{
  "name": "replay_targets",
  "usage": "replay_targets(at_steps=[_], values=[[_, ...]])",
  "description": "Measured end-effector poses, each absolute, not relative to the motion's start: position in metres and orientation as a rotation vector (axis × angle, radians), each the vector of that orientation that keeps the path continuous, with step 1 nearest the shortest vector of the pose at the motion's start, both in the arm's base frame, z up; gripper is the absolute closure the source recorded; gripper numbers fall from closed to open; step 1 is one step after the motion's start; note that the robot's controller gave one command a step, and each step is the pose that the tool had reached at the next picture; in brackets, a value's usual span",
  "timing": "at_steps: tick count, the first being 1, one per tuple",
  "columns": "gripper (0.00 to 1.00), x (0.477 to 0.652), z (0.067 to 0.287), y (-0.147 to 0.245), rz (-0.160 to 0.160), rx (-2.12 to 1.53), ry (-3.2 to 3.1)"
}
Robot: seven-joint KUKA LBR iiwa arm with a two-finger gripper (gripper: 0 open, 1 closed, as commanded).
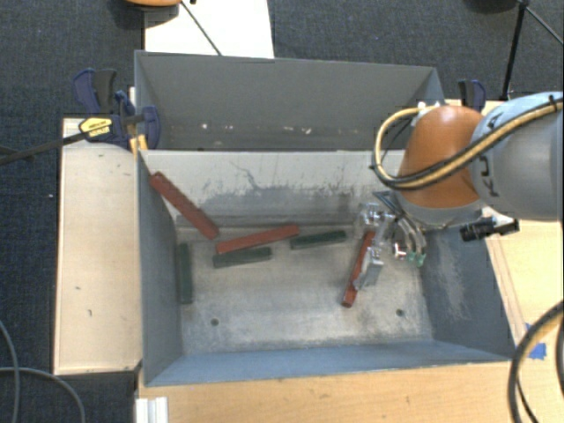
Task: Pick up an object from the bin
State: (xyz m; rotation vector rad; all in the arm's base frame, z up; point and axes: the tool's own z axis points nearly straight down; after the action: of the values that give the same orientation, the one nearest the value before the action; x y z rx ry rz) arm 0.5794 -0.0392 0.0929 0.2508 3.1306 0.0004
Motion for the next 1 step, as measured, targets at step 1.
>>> replay_targets(at_steps=[1], values=[[1.00, 0.5846, 0.0708, -0.0270, 0.001, 0.578, 3.087]])
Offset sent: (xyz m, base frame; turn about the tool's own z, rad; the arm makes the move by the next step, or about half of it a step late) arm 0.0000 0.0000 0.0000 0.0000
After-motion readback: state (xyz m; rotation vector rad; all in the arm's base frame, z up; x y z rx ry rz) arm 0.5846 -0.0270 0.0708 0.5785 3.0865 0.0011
